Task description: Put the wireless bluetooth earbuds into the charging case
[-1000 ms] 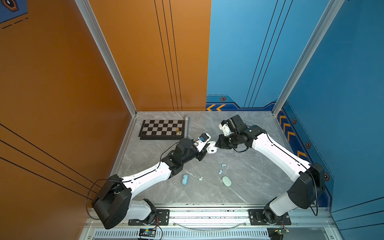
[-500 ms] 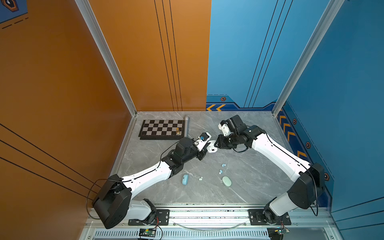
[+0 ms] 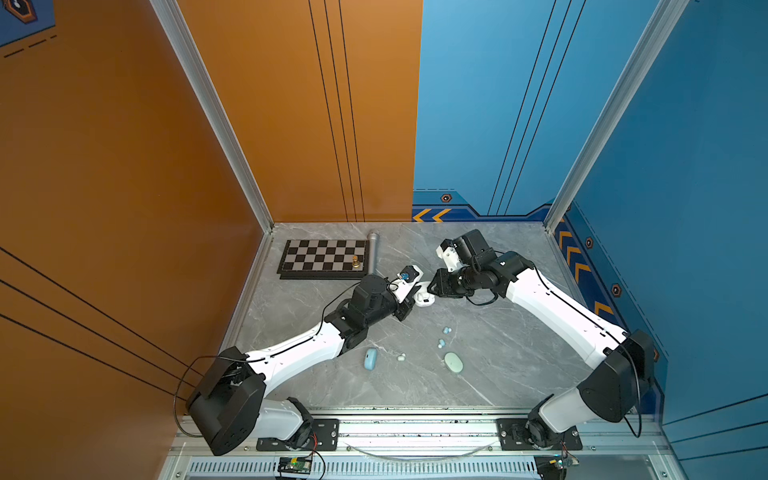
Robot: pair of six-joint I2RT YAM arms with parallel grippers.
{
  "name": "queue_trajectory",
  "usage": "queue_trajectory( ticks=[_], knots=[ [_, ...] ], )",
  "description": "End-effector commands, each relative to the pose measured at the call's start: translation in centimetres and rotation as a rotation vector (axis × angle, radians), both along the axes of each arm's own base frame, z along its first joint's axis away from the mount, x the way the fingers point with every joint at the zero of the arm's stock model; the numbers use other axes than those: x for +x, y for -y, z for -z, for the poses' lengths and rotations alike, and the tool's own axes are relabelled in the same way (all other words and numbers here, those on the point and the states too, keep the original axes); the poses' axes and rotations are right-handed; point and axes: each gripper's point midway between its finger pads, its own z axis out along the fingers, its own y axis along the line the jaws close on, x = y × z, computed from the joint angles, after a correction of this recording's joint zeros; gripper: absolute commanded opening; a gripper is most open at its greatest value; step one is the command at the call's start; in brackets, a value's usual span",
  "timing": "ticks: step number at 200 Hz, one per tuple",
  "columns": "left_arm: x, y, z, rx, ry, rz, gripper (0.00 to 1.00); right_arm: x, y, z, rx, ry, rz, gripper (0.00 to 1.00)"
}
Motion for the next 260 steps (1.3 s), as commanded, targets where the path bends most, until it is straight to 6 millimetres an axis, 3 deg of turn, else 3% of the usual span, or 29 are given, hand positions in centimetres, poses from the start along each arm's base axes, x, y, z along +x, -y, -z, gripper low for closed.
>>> queue_trajectory(
  ticks=[1,58,94,118,140,164,182,210,219,222,234,260],
  knots=[
    [0.5,0.2,-1.5,-0.034,0.013,0.002,0.0,-0.6,-0.5,-0.9,0.036,0.01,-0.01,0.27],
    [0.5,0.3,-2.1,-0.043,0.023,0.006,0.0,-0.7,-0.6,-0.5,0.029,0.007,-0.018,0.27],
    [0.1,0.4,-2.0,-0.042,0.021,0.028,0.0,-0.3,0.1,-3.5,0.045,0.096,0.004,0.27],
    [-0.4,0.7,-1.2,-0.019,0.023,0.062,0.0,0.4,2.5,-5.4,0.05,0.147,0.112,0.27],
    [-0.8,1.5,-0.4,0.006,0.024,0.103,0.0,1.6,7.6,-5.2,-0.007,0.175,0.338,0.28],
    [-1.7,4.4,0.3,0.026,0.022,0.186,0.0,1.6,14.9,-3.0,-0.11,0.157,0.608,0.3],
    [-2.8,7.7,1.2,0.044,0.013,0.259,0.0,1.0,18.7,-0.7,-0.11,0.091,0.744,0.3],
    [-4.1,13.1,3.0,0.017,-0.001,0.315,0.0,0.1,21.8,1.8,-0.07,0.0,0.83,0.32],
    [-4.7,14.7,4.4,0.022,-0.019,0.337,0.0,-0.1,22.5,2.1,-0.07,-0.004,0.848,0.33],
    [-4.7,15.6,3.7,0.006,-0.008,0.343,0.0,-0.2,22.8,2.3,-0.071,-0.006,0.857,0.33],
    [-5.4,17.9,4.8,0.01,-0.011,0.369,0.0,-0.5,23.9,2.7,-0.08,-0.004,0.893,0.33],
    [-6.8,21.7,7.1,0.008,-0.04,0.405,0.0,-1.1,25.9,3.3,-0.079,0.009,0.967,0.33]
  ],
)
